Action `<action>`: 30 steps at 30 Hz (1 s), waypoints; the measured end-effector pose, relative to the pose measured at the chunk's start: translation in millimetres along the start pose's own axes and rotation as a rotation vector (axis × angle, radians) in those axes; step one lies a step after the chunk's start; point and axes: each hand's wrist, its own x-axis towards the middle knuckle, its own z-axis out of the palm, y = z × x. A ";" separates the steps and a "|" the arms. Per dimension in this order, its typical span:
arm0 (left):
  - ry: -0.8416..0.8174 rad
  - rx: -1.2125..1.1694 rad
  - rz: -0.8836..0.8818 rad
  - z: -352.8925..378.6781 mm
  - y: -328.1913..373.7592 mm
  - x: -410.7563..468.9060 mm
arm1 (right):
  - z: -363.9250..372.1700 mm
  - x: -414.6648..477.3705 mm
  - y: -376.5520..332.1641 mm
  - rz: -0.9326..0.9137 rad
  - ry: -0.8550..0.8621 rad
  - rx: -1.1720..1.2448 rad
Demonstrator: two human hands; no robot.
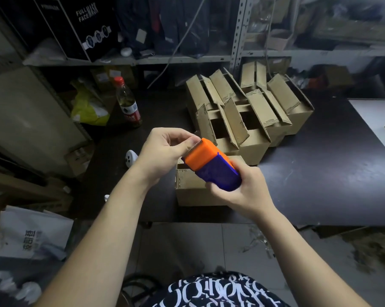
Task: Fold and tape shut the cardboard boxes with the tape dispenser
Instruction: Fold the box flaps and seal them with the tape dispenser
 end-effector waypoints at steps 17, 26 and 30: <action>0.397 0.027 0.022 1.1 -4.4 10.3 | -14.1 -5.7 29.0 0.115 0.000 -0.100; 0.457 0.085 -0.047 1.9 -23.6 12.1 | -22.6 -2.6 32.4 0.117 -0.139 -0.147; 0.476 0.055 -0.019 2.6 -25.2 13.2 | -23.6 -4.4 36.0 0.063 -0.104 -0.134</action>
